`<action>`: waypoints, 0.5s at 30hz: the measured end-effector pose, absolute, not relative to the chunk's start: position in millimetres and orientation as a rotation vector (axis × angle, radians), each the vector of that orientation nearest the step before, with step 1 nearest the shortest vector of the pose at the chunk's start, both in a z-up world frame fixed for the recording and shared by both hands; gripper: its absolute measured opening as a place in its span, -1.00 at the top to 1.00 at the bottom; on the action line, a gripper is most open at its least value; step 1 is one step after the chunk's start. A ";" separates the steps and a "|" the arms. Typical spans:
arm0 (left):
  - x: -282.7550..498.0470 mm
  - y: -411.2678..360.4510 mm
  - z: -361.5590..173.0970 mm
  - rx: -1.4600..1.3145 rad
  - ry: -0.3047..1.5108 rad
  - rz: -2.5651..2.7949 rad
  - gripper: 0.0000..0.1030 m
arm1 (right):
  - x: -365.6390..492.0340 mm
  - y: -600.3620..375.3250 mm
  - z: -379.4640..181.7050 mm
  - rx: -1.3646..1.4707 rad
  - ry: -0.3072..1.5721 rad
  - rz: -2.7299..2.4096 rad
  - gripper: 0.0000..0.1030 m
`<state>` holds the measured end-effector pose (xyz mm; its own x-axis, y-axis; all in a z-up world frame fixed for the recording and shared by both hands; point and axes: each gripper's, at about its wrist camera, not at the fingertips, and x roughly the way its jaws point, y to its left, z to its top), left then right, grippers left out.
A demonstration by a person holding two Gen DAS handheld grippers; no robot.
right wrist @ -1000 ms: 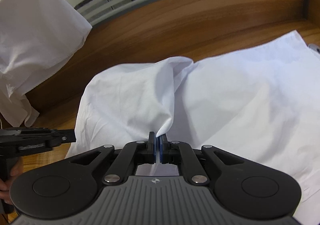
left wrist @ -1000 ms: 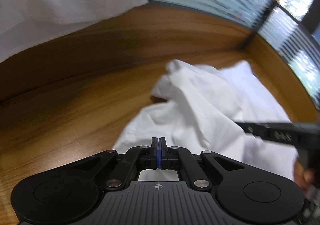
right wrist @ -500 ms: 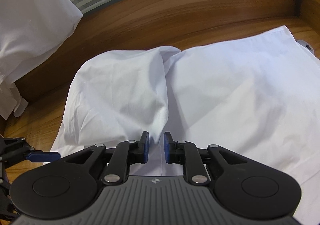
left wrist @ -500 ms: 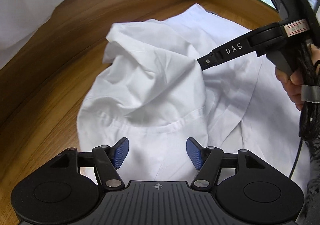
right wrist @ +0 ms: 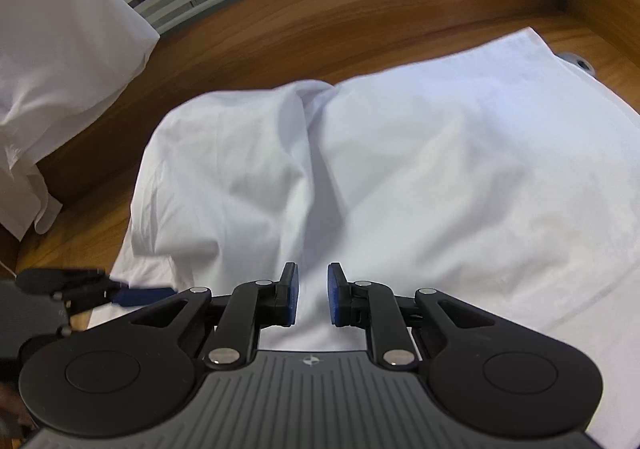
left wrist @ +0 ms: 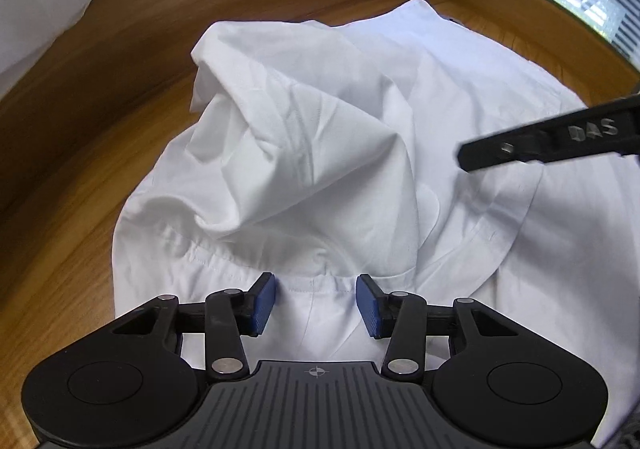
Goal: Fold clothes
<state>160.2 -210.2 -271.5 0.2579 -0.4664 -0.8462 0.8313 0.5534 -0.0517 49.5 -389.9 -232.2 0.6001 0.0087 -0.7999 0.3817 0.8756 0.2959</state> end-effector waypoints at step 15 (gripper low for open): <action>173.4 -178.6 -246.6 0.304 0.943 -0.877 0.85 | -23.1 -375.0 -257.8 0.318 1.117 -0.315 0.65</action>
